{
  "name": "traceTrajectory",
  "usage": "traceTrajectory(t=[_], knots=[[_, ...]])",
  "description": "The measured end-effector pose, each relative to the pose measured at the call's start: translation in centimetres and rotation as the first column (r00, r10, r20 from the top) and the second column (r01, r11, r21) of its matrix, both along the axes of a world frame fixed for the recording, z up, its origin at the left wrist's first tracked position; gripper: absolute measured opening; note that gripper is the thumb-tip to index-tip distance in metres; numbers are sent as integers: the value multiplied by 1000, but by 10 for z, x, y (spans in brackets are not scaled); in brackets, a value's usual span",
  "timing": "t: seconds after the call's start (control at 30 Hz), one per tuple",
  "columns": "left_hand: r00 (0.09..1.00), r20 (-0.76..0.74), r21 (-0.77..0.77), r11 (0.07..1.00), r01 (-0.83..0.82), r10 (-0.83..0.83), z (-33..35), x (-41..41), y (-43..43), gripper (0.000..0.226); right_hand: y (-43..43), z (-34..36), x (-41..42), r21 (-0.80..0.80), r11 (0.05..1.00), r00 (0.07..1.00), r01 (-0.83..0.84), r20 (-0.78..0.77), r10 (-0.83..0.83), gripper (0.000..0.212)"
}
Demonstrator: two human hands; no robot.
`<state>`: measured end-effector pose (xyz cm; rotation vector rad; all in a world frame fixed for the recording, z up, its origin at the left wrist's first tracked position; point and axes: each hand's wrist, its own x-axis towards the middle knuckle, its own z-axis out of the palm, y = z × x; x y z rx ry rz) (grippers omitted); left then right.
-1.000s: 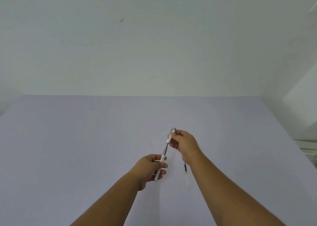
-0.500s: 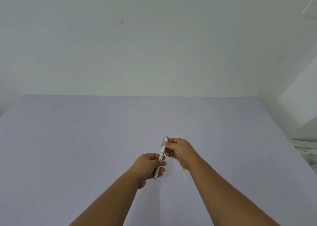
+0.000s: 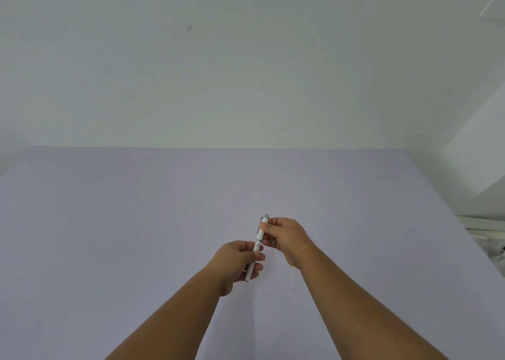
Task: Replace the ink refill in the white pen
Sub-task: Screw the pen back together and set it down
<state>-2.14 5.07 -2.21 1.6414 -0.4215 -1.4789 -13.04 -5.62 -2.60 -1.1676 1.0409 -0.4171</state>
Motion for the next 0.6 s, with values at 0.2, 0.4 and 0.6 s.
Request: traceTrajectory(t=[0.2, 0.4, 0.6], knots=[[1000, -28, 17, 1000, 11, -11, -5, -2, -3, 14, -3, -5, -4, 7, 1000, 1000, -15, 0, 15, 19], [998, -55, 23, 1000, 13, -12, -8, -3, -6, 14, -5, -9, -5, 15, 1000, 1000, -7, 0, 7, 19], [998, -54, 63, 997, -36, 40, -16, -4, -11, 12, -13, -15, -10, -15, 996, 993, 88, -84, -89, 11]])
